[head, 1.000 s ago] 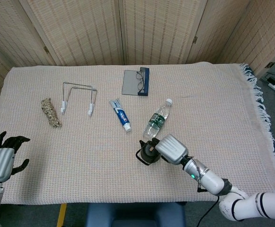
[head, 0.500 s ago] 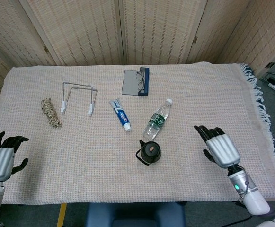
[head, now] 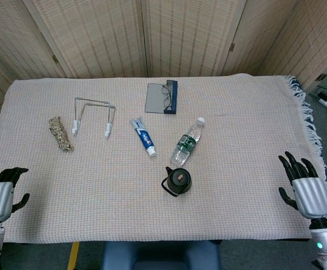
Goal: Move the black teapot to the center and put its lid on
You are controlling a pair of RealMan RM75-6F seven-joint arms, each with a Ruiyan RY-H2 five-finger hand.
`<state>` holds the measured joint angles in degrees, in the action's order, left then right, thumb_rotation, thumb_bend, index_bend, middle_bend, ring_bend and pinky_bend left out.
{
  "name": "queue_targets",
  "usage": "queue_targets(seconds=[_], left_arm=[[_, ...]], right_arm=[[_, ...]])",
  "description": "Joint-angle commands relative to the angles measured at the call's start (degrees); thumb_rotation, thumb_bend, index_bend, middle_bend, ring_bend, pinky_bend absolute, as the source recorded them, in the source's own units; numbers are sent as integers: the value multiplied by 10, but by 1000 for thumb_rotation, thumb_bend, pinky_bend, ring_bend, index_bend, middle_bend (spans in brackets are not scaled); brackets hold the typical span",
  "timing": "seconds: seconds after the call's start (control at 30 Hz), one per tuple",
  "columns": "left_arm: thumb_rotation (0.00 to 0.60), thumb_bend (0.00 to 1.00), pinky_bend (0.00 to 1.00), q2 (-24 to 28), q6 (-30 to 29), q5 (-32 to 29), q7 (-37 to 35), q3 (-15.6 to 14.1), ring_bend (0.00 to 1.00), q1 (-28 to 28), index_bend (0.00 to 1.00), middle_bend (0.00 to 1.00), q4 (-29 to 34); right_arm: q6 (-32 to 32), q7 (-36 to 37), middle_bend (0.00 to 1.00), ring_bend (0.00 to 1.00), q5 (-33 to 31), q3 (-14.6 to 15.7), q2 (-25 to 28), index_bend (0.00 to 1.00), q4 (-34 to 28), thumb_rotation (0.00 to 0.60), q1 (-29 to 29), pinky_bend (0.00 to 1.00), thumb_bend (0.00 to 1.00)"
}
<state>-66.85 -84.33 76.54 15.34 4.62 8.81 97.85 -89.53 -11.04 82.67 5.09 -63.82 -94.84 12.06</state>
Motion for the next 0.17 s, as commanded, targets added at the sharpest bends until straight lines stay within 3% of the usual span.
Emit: queue_targets(seconds=[0.03,0.17], left_arm=[[600,246,0,-6,-4,0,3,-1,177,-4,232,219,-2],[600,246,0,-10,-3,-1,5,-1,178,-5,233,219,-3]], right_arm=[[-7,3,79,205,-2,-3,-5,0,3,600,-16,115,383],[-11,2,86,206,0,-6,-5,4,2,600,-31,115,383]])
